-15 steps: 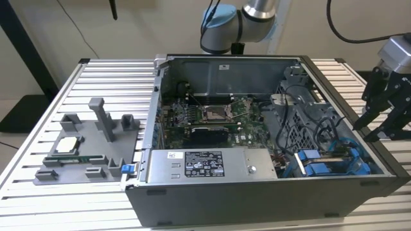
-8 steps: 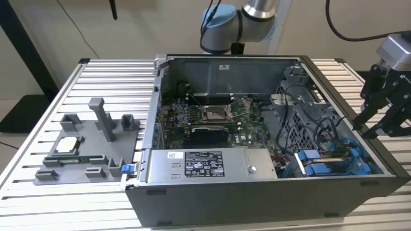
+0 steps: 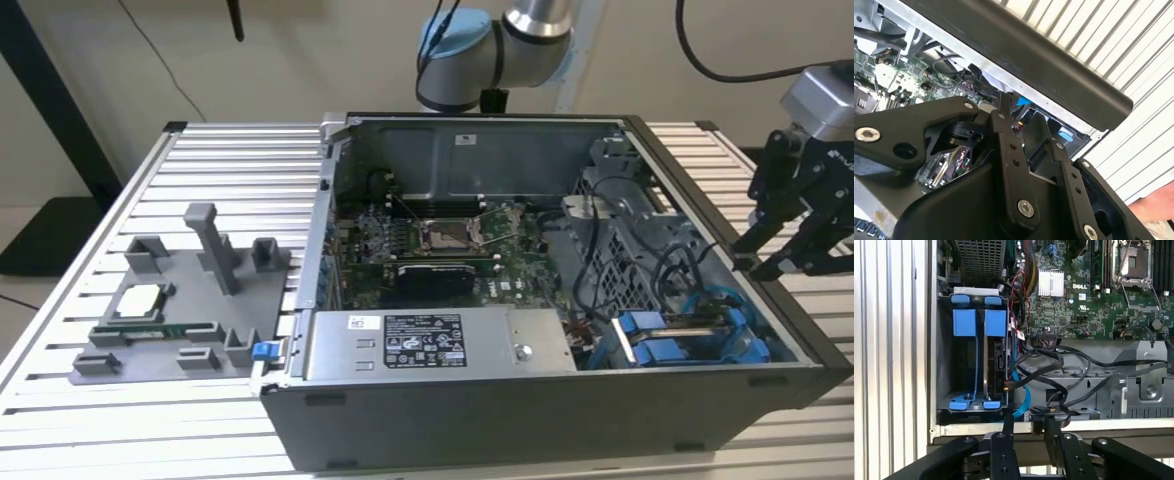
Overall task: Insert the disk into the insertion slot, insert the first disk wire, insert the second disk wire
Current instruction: 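Insert the second disk wire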
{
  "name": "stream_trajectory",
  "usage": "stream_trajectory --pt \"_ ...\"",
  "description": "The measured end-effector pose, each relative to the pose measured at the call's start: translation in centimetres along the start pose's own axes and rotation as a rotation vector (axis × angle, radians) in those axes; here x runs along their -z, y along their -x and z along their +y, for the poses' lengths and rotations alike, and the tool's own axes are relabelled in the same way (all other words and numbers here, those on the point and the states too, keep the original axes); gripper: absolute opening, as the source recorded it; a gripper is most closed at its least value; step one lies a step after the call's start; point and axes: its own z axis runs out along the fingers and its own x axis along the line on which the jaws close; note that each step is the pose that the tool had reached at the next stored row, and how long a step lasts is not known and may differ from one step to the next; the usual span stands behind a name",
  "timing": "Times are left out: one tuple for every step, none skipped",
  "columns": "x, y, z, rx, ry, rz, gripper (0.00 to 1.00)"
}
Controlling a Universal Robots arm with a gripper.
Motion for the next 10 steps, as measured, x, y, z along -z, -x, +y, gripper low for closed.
stream_trajectory --pt "-0.07 0.02 -0.03 0.000 0.0000 -0.0004 1.00" --pt "-0.13 0.03 -0.05 0.000 0.0001 -0.0008 1.00" --pt "-0.18 0.04 -0.07 0.000 0.0002 -0.0017 1.00" --pt "-0.24 0.04 -0.09 0.000 0.0003 -0.0029 1.00" --pt "-0.30 0.05 -0.10 0.000 0.0004 -0.0049 1.00" --pt "-0.36 0.05 -0.10 0.001 0.0007 -0.0070 1.00" --pt "-0.41 0.06 -0.10 0.001 0.0009 -0.0088 1.00" --pt "-0.45 0.06 -0.11 0.001 0.0011 -0.0110 1.00" --pt "-0.47 0.06 -0.11 0.001 0.0012 -0.0130 1.00" --pt "-0.49 0.05 -0.11 0.001 0.0012 -0.0154 1.00"
